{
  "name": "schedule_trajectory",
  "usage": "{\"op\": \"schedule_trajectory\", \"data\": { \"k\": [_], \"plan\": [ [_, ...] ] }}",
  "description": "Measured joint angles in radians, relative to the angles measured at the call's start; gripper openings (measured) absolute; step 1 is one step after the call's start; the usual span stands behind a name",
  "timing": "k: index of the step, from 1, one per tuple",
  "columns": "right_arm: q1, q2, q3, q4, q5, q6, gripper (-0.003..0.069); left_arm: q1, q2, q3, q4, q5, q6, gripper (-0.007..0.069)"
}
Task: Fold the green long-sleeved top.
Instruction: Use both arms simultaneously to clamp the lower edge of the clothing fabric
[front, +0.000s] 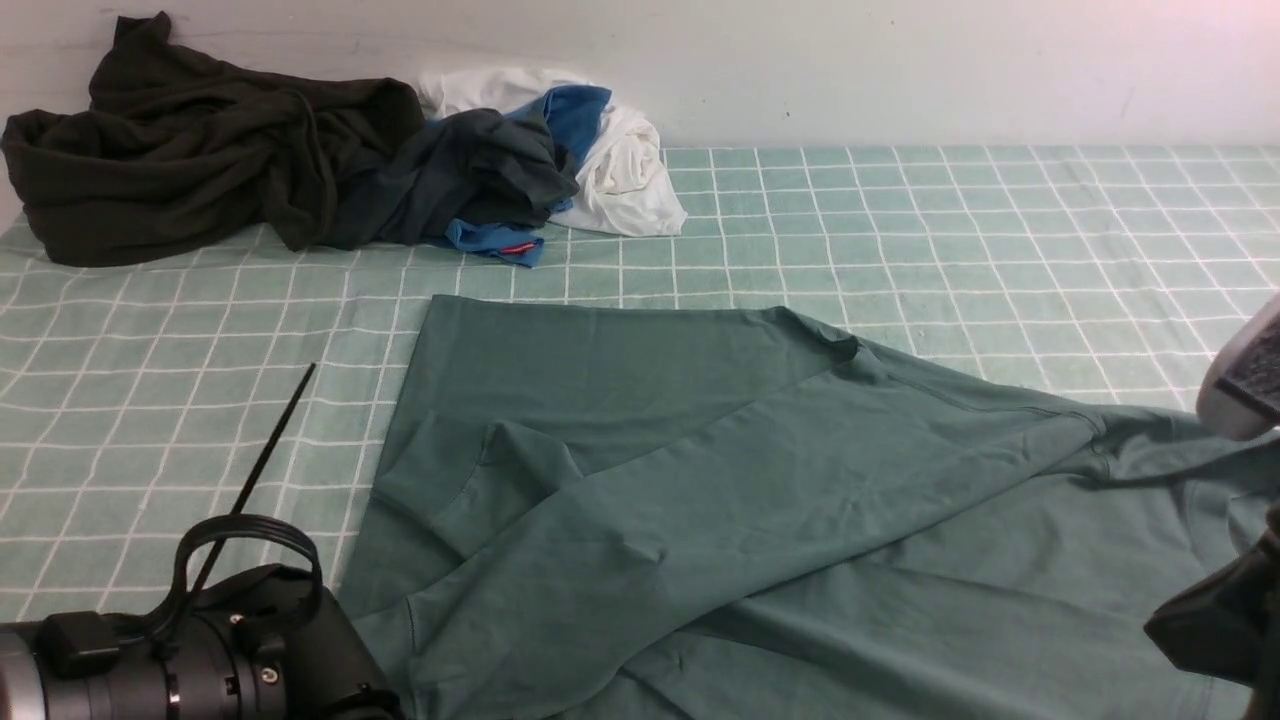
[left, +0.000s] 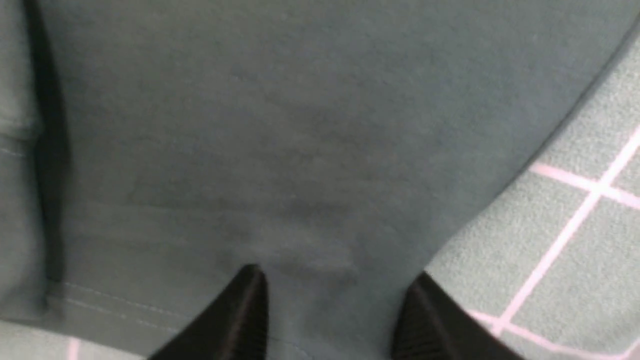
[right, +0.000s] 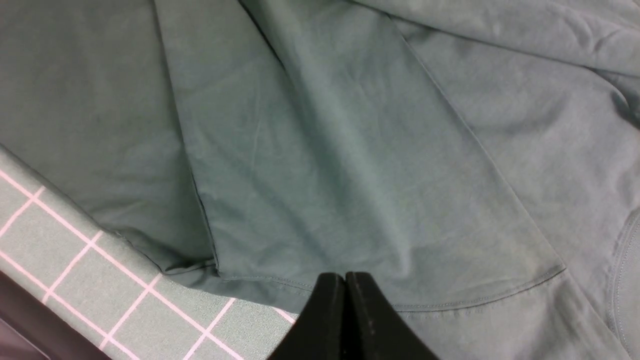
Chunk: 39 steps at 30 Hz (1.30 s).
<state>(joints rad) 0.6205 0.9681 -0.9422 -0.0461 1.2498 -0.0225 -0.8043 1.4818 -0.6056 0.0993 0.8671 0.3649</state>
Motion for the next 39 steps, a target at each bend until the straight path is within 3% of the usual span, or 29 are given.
{"op": "schedule_trajectory", "data": {
  "k": [3, 8, 14, 17, 23, 27, 32, 39],
  "plan": [
    [0.000, 0.000, 0.000, 0.000, 0.001, -0.009, -0.0014, -0.001, 0.034, 0.000, -0.010, 0.025, 0.000, 0.0096],
    [0.000, 0.000, 0.000, 0.000, 0.001, -0.045, -0.0014, -0.003, 0.044, -0.011, -0.020, 0.044, -0.007, 0.0008],
    [0.000, 0.006, 0.000, 0.039, 0.001, -0.157, 0.0020, 0.028, 0.006, -0.023, -0.024, 0.088, -0.041, 0.0006],
    [0.000, 0.025, 0.010, 0.083, 0.000, -0.259, 0.0095, 0.080, -0.046, -0.023, -0.036, 0.125, -0.048, 0.0006],
    [0.000, 0.071, 0.174, 0.110, -0.011, -0.473, 0.0391, 0.140, -0.108, -0.023, -0.067, 0.153, -0.045, 0.0006],
    [0.000, 0.120, 0.304, 0.072, -0.117, -0.523, 0.0513, 0.141, -0.108, -0.023, -0.099, 0.153, -0.025, 0.0006],
    [0.000, 0.208, 0.402, -0.029, -0.273, -0.529, 0.0546, 0.142, -0.108, -0.023, -0.112, 0.153, -0.018, 0.0006],
    [0.000, 0.330, 0.417, -0.181, -0.387, -0.529, 0.0524, 0.142, -0.108, -0.023, -0.114, 0.152, -0.018, 0.0003]
  ]
}}
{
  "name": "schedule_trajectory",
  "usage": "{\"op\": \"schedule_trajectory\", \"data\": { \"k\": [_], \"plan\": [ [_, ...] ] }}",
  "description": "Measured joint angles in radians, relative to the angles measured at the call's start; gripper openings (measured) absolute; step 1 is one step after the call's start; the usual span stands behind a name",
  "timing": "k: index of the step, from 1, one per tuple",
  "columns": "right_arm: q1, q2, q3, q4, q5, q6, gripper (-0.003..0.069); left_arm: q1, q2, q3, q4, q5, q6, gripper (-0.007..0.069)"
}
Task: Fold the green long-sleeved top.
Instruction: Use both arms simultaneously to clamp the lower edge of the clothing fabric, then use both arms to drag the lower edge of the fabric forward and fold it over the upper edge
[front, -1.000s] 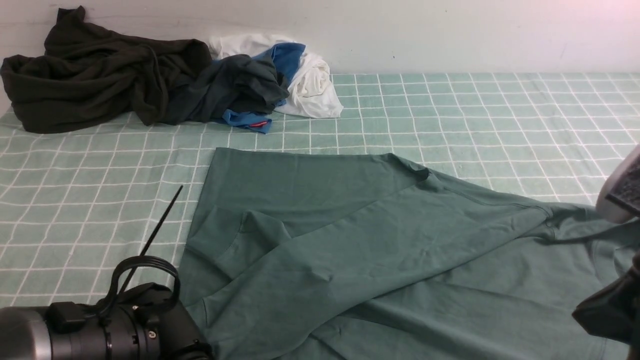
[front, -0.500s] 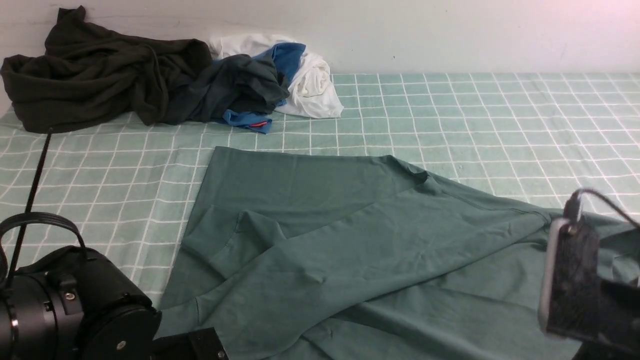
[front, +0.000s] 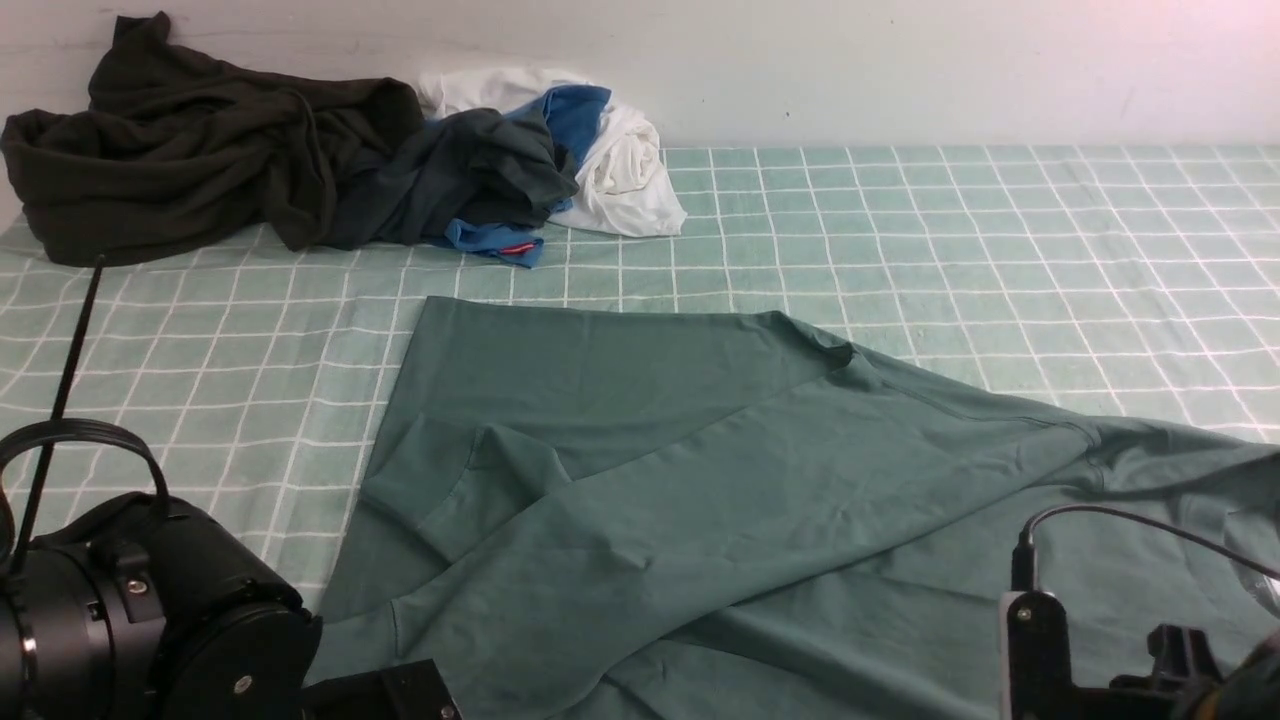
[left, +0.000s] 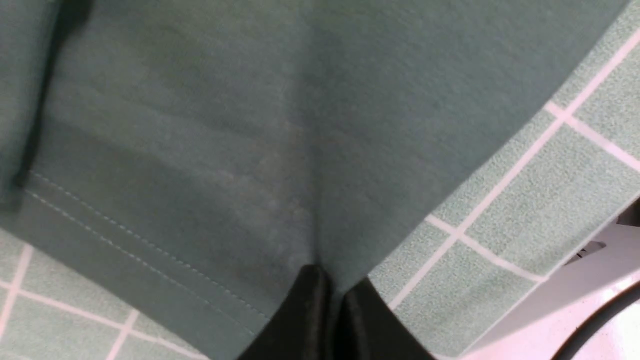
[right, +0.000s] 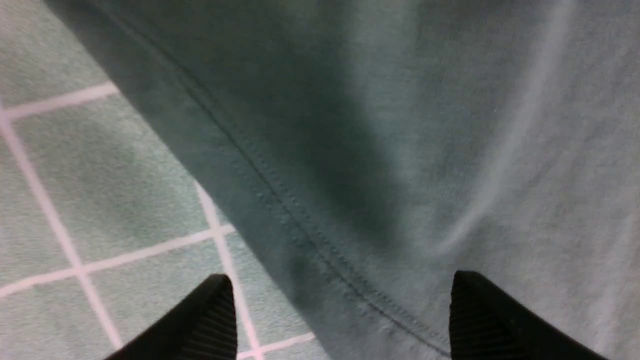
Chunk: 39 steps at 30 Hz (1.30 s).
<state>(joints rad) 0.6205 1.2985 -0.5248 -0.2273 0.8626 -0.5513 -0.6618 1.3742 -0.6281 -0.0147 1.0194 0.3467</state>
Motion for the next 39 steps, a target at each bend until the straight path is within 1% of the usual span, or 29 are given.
{"op": "schedule_trajectory", "data": {
  "k": [2, 5, 8, 10, 11, 15, 18, 20, 22, 25, 26, 28, 29, 31, 33, 35, 36, 37, 39],
  "plan": [
    [0.000, 0.039, 0.000, -0.032, -0.016, 0.000, 0.0510, 0.000, 0.000, 0.000, 0.000, 0.000, 0.000, 0.0003],
    [0.000, 0.093, 0.000, -0.043, -0.029, -0.003, 0.0480, 0.000, 0.000, 0.000, 0.000, 0.000, 0.000, 0.0003],
    [0.000, 0.120, 0.000, -0.044, -0.036, -0.024, 0.0440, 0.000, 0.000, 0.000, 0.000, 0.000, 0.000, 0.0003],
    [0.000, 0.122, 0.000, -0.043, -0.037, -0.041, 0.0391, 0.000, 0.000, 0.000, 0.000, 0.000, 0.000, 0.0003],
    [0.000, 0.122, 0.000, -0.043, -0.037, -0.042, 0.0386, 0.000, 0.000, 0.000, 0.000, 0.000, 0.000, 0.0003],
    [0.000, 0.126, 0.000, -0.062, -0.048, -0.047, 0.0213, 0.003, 0.000, 0.000, 0.000, 0.000, 0.000, 0.0003],
    [0.000, 0.125, -0.002, -0.066, -0.053, -0.047, 0.0070, 0.003, 0.000, 0.000, 0.007, 0.000, 0.000, 0.0003],
    [0.000, 0.113, -0.012, -0.069, -0.042, -0.040, 0.0025, 0.003, 0.000, -0.006, 0.015, 0.003, 0.000, 0.0003],
    [0.000, 0.102, -0.023, -0.070, -0.024, -0.039, 0.0018, 0.003, 0.000, -0.017, 0.028, 0.012, -0.001, 0.0003],
    [-0.001, 0.063, -0.114, -0.083, 0.088, -0.036, 0.0015, 0.017, 0.000, -0.078, 0.066, 0.048, -0.023, 0.0004],
    [-0.013, 0.050, -0.166, -0.084, 0.135, -0.036, 0.0015, 0.042, 0.000, -0.116, 0.086, 0.061, -0.027, 0.0007],
    [-0.023, 0.047, -0.198, -0.084, 0.161, -0.037, 0.0015, 0.065, 0.000, -0.148, 0.095, 0.065, -0.027, 0.0009],
    [-0.040, 0.047, -0.240, -0.082, 0.178, -0.042, 0.0015, 0.086, 0.000, -0.176, 0.101, 0.069, -0.022, 0.0011],
    [-0.105, 0.062, -0.358, -0.045, 0.192, -0.077, 0.0015, 0.171, 0.014, -0.293, 0.106, 0.076, 0.027, 0.0017],
    [-0.153, 0.096, -0.445, -0.006, 0.192, -0.119, 0.0015, 0.232, 0.047, -0.392, 0.100, 0.080, 0.059, 0.0017],
    [-0.199, 0.134, -0.516, 0.037, 0.192, -0.155, 0.0015, 0.281, 0.094, -0.486, 0.093, 0.081, 0.084, 0.0017],
    [-0.204, 0.145, -0.533, 0.042, 0.192, -0.165, 0.0015, 0.281, 0.100, -0.497, 0.092, 0.081, 0.087, 0.0017],
    [-0.240, 0.185, -0.597, 0.070, 0.193, -0.195, 0.0015, 0.318, 0.154, -0.574, 0.086, 0.083, 0.110, 0.0017],
    [-0.274, 0.241, -0.679, 0.096, 0.194, -0.225, 0.0015, 0.353, 0.224, -0.690, 0.082, 0.087, 0.131, 0.0017]
  ]
}}
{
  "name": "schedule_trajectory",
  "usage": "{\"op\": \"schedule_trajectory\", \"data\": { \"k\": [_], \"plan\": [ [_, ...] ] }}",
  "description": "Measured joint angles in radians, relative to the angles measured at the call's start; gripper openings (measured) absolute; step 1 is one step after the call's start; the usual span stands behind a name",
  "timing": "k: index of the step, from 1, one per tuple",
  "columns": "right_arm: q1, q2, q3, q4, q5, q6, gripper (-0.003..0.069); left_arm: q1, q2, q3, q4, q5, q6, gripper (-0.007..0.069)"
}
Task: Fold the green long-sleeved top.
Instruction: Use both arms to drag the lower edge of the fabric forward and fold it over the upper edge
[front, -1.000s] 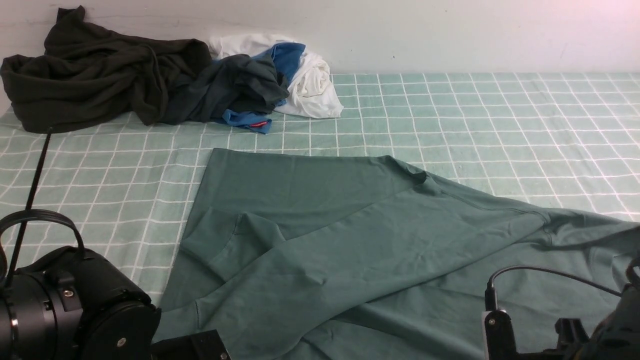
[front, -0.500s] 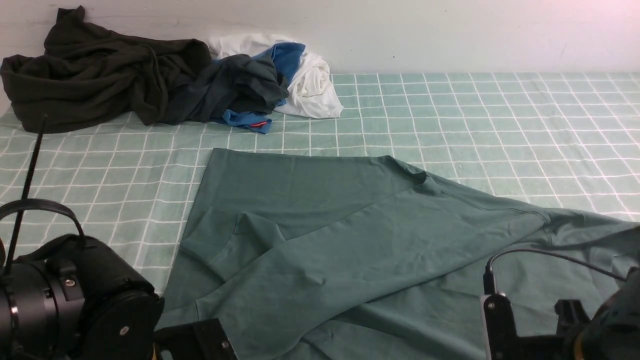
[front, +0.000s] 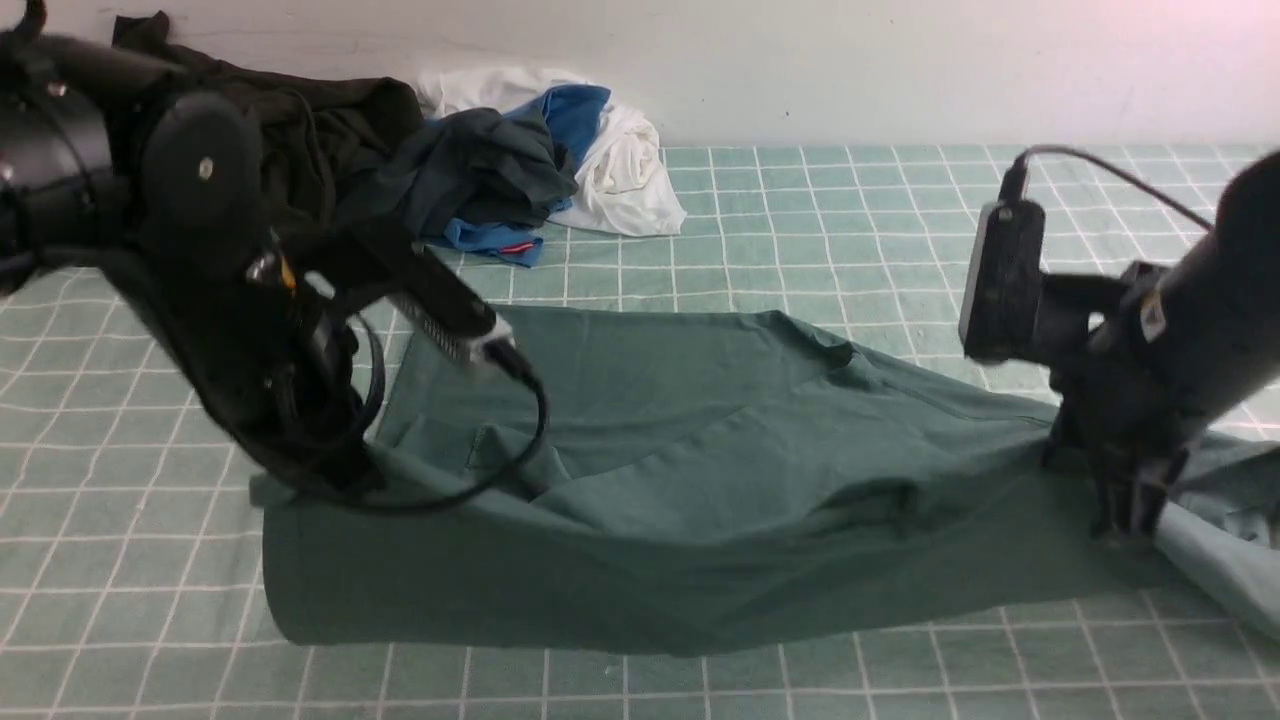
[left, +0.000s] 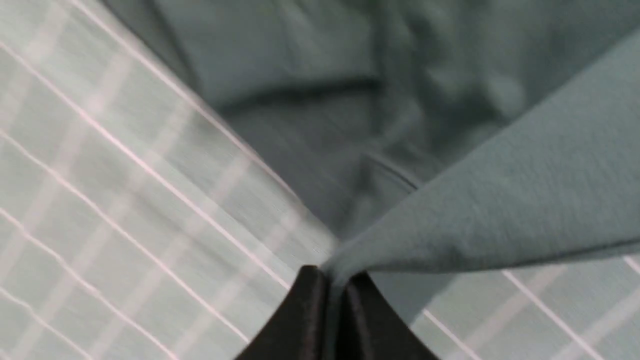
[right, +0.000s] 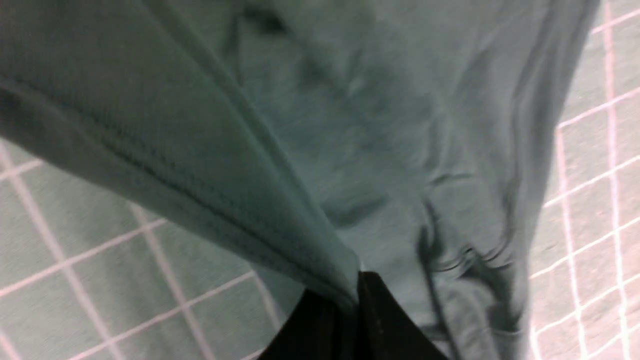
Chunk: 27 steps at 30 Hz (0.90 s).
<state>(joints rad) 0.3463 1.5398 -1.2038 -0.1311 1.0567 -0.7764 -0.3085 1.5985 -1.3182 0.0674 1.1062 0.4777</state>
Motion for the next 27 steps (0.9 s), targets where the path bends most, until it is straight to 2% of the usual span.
{"op": "schedule_trajectory", "data": {
  "k": [10, 14, 20, 21, 27],
  "plan": [
    [-0.130, 0.339, -0.416, 0.030, 0.018, -0.028, 0.0014, 0.102, 0.382, -0.523, 0.000, 0.053, 0.017, 0.0017],
    [-0.153, 0.455, -0.528, 0.039, 0.015, -0.029, 0.0014, 0.123, 0.497, -0.658, 0.000, 0.048, 0.018, 0.0017],
    [-0.169, 0.584, -0.608, 0.052, -0.029, 0.031, 0.0014, 0.130, 0.620, -0.726, 0.007, -0.005, 0.018, 0.0018],
    [-0.174, 0.619, -0.617, 0.052, -0.053, 0.074, 0.0021, 0.131, 0.649, -0.727, 0.011, -0.031, 0.017, 0.0022],
    [-0.183, 0.669, -0.618, 0.051, -0.118, 0.199, 0.0093, 0.142, 0.710, -0.727, 0.024, -0.092, -0.001, 0.0100]
  ]
}}
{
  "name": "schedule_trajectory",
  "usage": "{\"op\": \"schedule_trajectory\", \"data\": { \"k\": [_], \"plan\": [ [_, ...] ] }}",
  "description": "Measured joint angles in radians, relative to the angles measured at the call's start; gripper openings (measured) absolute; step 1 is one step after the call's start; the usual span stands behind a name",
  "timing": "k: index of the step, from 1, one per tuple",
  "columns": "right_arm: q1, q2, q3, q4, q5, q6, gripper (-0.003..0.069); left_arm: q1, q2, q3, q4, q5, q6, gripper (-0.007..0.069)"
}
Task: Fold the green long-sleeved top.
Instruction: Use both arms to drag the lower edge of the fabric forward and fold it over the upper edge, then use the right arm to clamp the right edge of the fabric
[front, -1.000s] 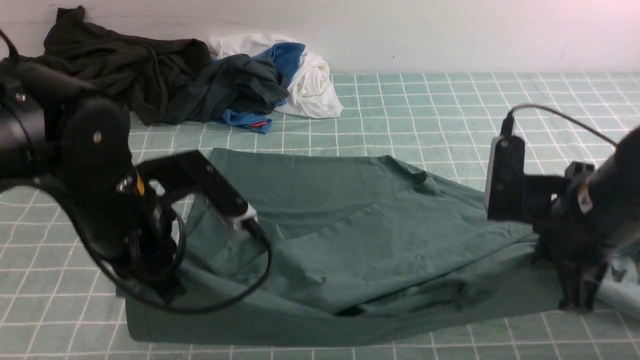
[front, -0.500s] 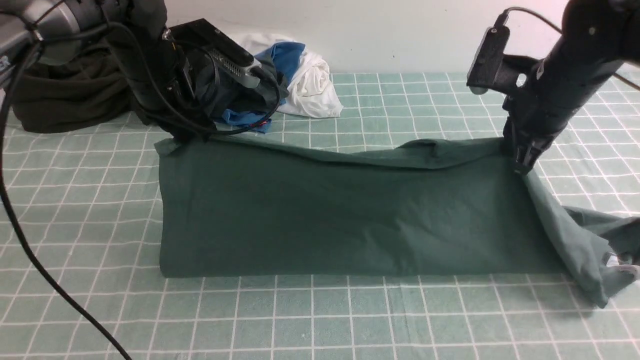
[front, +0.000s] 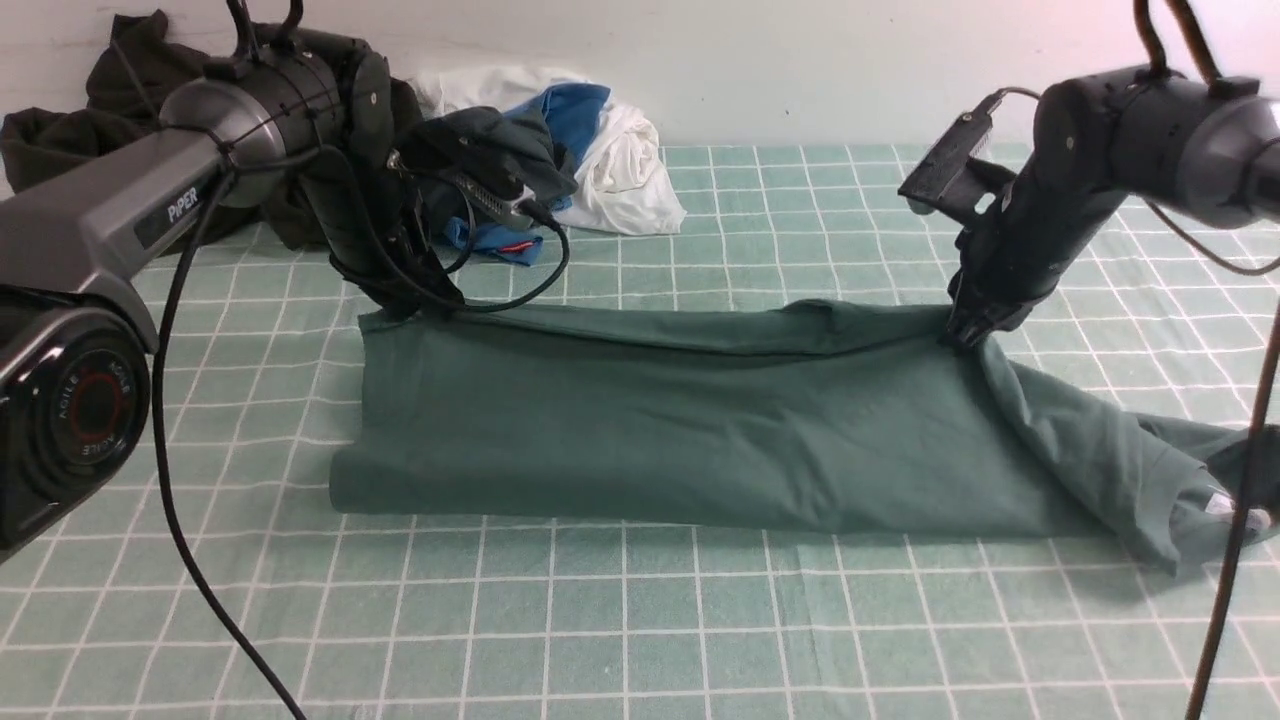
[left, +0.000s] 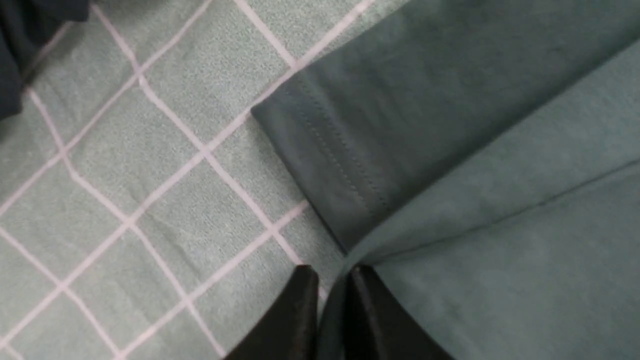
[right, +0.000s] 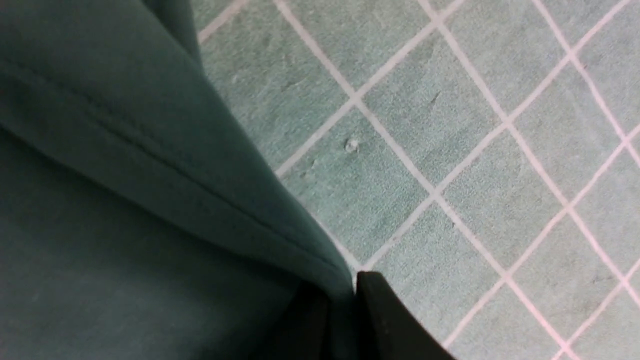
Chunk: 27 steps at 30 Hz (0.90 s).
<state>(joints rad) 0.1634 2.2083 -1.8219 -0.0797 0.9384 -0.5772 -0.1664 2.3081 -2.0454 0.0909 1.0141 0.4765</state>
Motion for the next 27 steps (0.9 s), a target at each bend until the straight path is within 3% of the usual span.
{"op": "schedule_trajectory", "data": {
  "k": [7, 9, 12, 14, 18, 19, 23, 27],
  "plan": [
    [-0.002, -0.015, -0.010, -0.040, -0.050, 0.364, 0.0297, 0.017, 0.017, -0.015, 0.006, -0.034, -0.168, 0.0352],
    [0.006, -0.039, -0.013, -0.007, 0.002, 0.388, 0.0308, 0.017, 0.014, -0.035, 0.004, 0.000, -0.201, 0.0391],
    [0.032, -0.054, -0.020, 0.107, 0.087, 0.328, 0.0306, 0.010, 0.003, -0.050, -0.016, 0.057, -0.216, 0.0396],
    [0.049, -0.054, -0.020, 0.168, 0.114, 0.297, 0.0301, 0.004, -0.005, -0.054, -0.024, 0.075, -0.216, 0.0386],
    [0.110, -0.004, -0.020, 0.307, 0.123, 0.218, 0.0272, -0.038, -0.027, -0.060, -0.055, 0.132, -0.201, 0.0268],
    [0.112, -0.001, -0.020, 0.310, 0.121, 0.218, 0.0272, -0.038, -0.029, -0.060, -0.055, 0.134, -0.200, 0.0261],
    [0.116, 0.051, -0.020, 0.292, 0.029, 0.238, 0.0237, -0.073, -0.030, -0.060, -0.079, 0.176, -0.164, 0.0080],
    [0.106, 0.068, -0.020, 0.190, -0.094, 0.352, 0.0223, -0.077, -0.030, -0.060, -0.081, 0.193, -0.155, 0.0006]
  ]
}}
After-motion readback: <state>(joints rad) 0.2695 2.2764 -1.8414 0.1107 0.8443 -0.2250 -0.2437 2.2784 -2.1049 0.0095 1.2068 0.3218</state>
